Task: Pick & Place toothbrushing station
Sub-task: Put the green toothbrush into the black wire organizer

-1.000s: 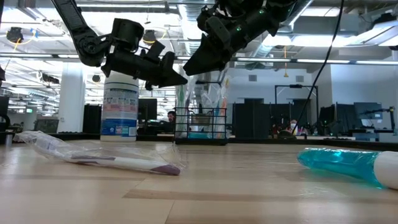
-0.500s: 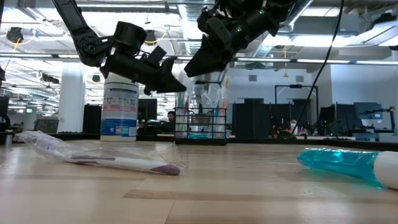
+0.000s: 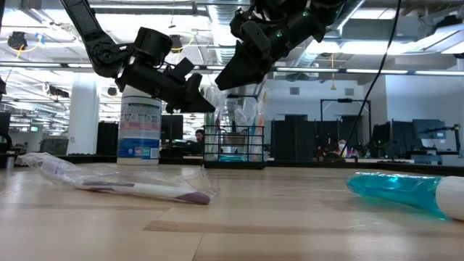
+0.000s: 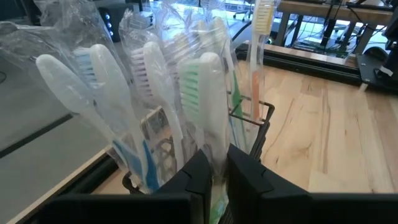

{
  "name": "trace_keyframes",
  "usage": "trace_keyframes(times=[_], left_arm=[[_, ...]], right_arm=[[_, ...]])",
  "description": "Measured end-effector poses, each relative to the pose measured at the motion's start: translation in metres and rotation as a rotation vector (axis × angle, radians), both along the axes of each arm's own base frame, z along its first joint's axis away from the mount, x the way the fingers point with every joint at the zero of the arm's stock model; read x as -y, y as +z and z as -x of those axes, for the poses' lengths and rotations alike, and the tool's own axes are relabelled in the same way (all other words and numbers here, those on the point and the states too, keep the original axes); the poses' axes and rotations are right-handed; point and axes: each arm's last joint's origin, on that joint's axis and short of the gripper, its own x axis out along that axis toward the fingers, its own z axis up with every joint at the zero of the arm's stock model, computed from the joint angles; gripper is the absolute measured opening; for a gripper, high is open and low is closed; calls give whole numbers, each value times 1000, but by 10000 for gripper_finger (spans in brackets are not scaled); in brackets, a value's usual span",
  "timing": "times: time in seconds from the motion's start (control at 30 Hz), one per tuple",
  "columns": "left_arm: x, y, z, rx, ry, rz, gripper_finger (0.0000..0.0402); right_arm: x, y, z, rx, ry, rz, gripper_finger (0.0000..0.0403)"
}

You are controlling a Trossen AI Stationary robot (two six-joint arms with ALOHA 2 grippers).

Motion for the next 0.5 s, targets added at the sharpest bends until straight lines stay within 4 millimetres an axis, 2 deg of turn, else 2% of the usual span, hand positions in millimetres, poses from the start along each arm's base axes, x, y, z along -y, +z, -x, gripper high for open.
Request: trace_keyframes(times=[0.5], left_arm=[[0, 4, 1, 4, 10, -16, 112]], right_arm=[[0, -3, 2, -30, 0, -4, 179]])
